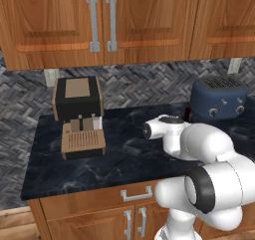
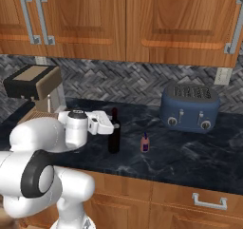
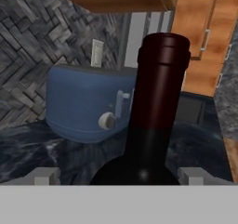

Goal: There is a wine glass and glass cup on the dining counter. Place the wine bottle next to the wine glass and the juice bottle next to the glass cup.

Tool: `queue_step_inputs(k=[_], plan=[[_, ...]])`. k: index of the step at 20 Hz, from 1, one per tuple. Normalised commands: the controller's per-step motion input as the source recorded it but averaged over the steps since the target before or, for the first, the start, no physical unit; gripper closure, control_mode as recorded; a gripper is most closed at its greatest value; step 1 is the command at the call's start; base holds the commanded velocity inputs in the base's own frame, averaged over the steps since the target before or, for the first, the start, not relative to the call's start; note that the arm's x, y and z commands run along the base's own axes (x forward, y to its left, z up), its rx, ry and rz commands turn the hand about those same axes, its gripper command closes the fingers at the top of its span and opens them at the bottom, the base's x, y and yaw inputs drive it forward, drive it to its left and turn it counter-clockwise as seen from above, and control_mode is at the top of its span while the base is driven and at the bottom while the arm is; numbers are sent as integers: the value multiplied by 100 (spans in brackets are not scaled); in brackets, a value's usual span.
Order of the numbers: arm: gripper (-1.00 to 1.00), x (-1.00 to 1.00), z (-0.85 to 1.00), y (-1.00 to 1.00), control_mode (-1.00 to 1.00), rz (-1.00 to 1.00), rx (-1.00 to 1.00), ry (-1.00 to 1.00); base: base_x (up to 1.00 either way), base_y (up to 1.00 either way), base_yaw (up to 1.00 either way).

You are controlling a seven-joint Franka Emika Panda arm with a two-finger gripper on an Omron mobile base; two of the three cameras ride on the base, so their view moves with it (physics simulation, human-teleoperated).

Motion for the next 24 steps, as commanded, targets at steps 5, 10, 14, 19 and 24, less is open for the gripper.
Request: queue_step_inputs(k=[5, 10, 14, 19, 24], plan=[[-100, 10, -4, -10, -100, 2, 0, 1, 0, 0, 0], [-100, 4, -6, -4, -100, 5, 0, 0, 0, 0, 0], [100, 0, -8, 1, -100, 8, 0, 3, 0, 0, 0], [100, 0, -3, 0, -100, 9, 0, 1, 0, 0, 0], [100, -1, 0, 0, -100, 10, 0, 0, 0, 0, 0]])
